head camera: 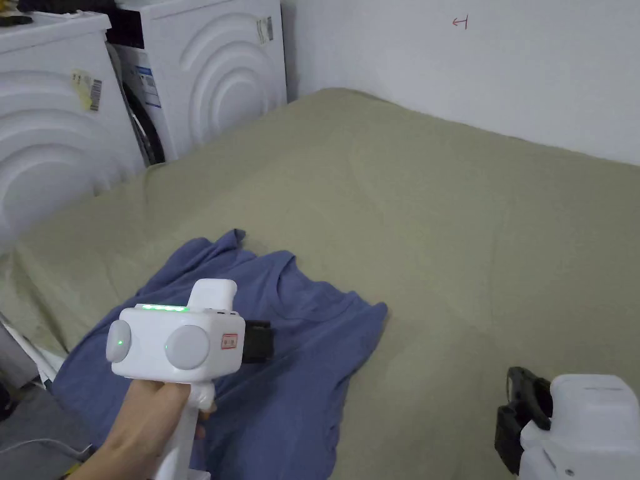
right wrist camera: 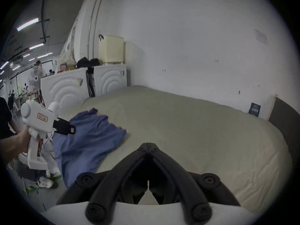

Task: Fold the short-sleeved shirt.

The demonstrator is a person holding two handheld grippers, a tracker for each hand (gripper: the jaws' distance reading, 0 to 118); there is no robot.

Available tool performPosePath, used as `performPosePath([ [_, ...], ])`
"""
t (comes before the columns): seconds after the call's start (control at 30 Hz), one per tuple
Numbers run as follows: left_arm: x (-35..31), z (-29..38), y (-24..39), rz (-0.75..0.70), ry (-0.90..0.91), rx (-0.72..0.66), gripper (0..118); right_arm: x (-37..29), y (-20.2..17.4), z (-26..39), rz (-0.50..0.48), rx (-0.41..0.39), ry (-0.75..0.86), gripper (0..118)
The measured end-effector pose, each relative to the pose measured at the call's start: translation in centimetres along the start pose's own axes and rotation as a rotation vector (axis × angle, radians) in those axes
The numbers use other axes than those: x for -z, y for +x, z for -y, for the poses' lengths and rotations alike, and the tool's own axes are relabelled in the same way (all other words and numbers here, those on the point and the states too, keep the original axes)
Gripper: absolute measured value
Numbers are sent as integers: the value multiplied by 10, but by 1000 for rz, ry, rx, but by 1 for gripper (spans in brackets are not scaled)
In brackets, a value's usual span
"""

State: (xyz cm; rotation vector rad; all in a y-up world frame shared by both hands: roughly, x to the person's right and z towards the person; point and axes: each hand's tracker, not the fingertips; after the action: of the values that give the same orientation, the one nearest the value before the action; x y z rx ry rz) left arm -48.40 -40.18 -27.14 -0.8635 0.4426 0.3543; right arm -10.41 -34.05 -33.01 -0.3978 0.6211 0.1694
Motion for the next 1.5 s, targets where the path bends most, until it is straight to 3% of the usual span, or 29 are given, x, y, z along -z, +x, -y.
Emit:
performPosePath([
  [0.03,6,1,1,19,-36,17,117,1,0,3,5,-8,-4,1],
  [0.07,10,4,3,28,-44,43,118,3,1,5,9,-10,-14,1],
  [0.23,37,13,19,-28,-125,152,118,5,6,10,5,11,-41,1],
  [0.27,45,13,21,-44,-146,155,109,3,8,11,3,13,-44,1],
  [0.33,47,12,22,-49,-140,127,101,-2,12,12,1,21,-54,1],
  [0.4,36,8,28,-59,-112,125,48,-10,18,12,7,31,-60,1],
  [0.43,22,10,36,-58,-86,129,13,-14,22,12,15,40,-61,1],
  [0.47,16,8,41,-60,-79,133,6,-21,28,11,22,52,-58,1],
  [0.5,12,7,45,-134,-58,150,6,-27,34,10,32,61,-57,1],
  [0.67,-28,-11,57,-31,-13,104,6,-74,68,9,119,44,-23,1],
  [0.77,-55,-31,91,27,49,167,6,-104,92,9,168,70,-5,1],
  [1.17,-146,-38,387,422,192,518,6,-215,183,22,430,142,56,1],
  [1.33,-116,-11,498,550,127,624,6,-235,219,36,520,175,38,1],
  [1.5,-73,39,571,624,6,683,6,-238,250,55,584,217,3,1],
])
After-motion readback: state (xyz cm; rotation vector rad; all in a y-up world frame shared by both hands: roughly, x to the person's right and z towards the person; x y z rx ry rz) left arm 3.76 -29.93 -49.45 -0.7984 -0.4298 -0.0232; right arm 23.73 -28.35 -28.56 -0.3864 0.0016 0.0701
